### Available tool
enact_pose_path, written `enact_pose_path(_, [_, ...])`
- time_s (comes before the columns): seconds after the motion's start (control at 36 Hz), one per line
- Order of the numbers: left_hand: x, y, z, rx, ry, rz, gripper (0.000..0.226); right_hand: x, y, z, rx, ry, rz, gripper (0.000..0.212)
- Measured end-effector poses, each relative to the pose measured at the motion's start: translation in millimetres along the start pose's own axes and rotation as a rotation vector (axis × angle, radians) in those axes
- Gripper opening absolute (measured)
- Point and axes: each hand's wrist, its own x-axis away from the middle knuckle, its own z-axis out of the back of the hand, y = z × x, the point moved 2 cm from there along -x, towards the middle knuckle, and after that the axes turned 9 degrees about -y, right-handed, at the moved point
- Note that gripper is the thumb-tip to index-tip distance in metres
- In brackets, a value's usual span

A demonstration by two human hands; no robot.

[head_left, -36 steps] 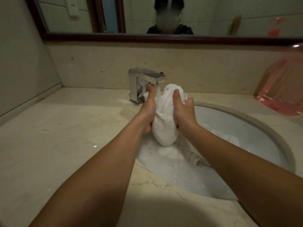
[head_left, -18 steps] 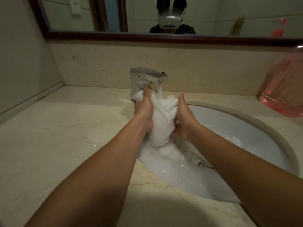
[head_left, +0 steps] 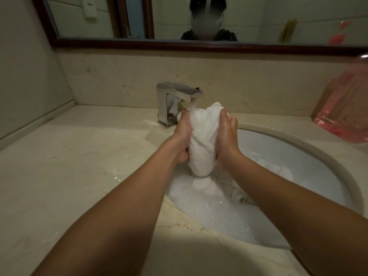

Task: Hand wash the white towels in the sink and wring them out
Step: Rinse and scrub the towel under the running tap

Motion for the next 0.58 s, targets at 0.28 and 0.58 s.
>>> enact_pose_path(0.28, [4,2,0,-0.077,0.091,-0.029,0.095,12,-6,-6,0.035,-0.091,0.037,0.049])
enact_pose_path(0.58, [18,5,-8,-0.186,0.247,-0.124,0.081,7,-1,-12,0.206,-0.030,0.135,0.060])
